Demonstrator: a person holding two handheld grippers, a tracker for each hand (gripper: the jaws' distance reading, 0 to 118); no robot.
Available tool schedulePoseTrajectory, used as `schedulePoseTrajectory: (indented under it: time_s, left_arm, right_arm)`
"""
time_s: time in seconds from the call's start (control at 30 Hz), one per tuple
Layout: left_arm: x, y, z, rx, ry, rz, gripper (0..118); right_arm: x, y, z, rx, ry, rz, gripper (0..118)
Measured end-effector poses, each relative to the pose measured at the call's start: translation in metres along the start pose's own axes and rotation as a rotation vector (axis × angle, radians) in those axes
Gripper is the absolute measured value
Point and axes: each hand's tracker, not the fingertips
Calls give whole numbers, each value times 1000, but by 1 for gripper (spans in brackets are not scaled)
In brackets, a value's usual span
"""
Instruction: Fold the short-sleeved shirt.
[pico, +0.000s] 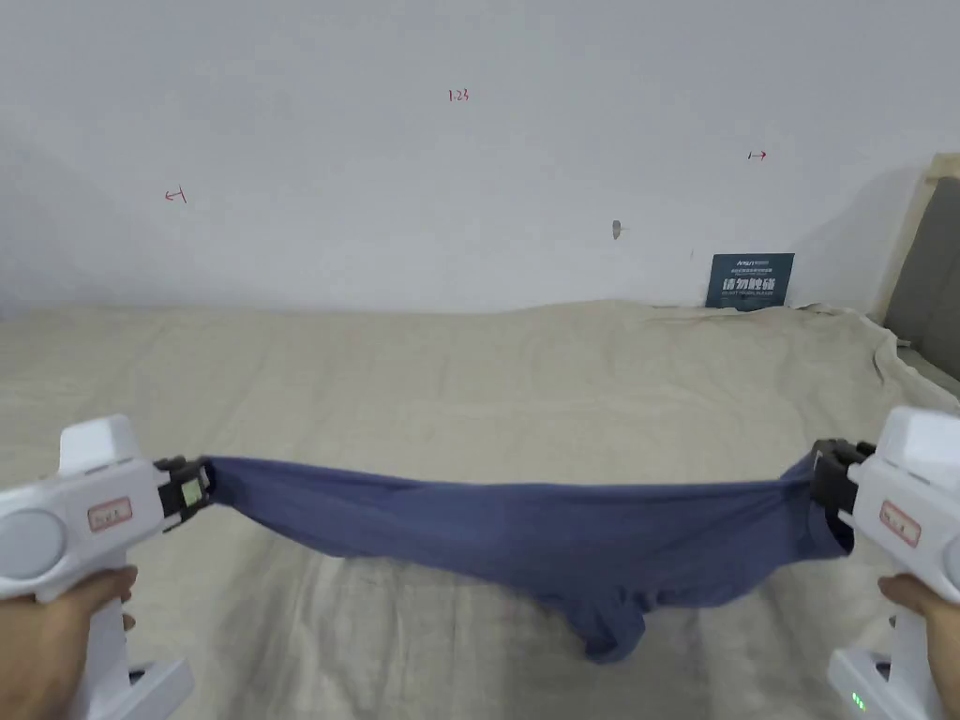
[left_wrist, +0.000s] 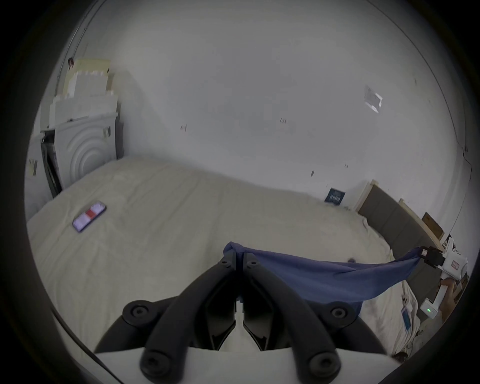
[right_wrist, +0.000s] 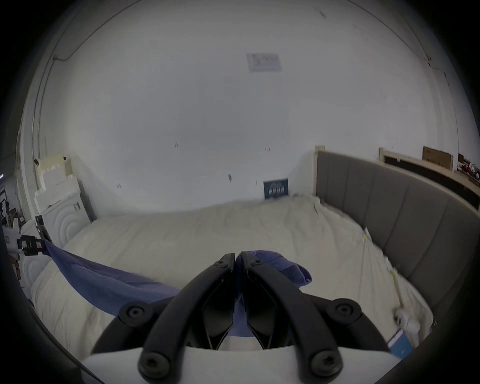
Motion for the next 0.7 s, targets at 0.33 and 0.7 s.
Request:
schedulePoseTrajectory:
  time_s: [0.33,0.7]
  left_arm:
    - [-45,-131,35,-189,66,-14,0]
    - [-49,-213,75,-347,92,-36,0]
  right_arm:
    - [2,-113,66,-145,-19,0,4]
    - [3,-190,123,-268,-67,-30,4]
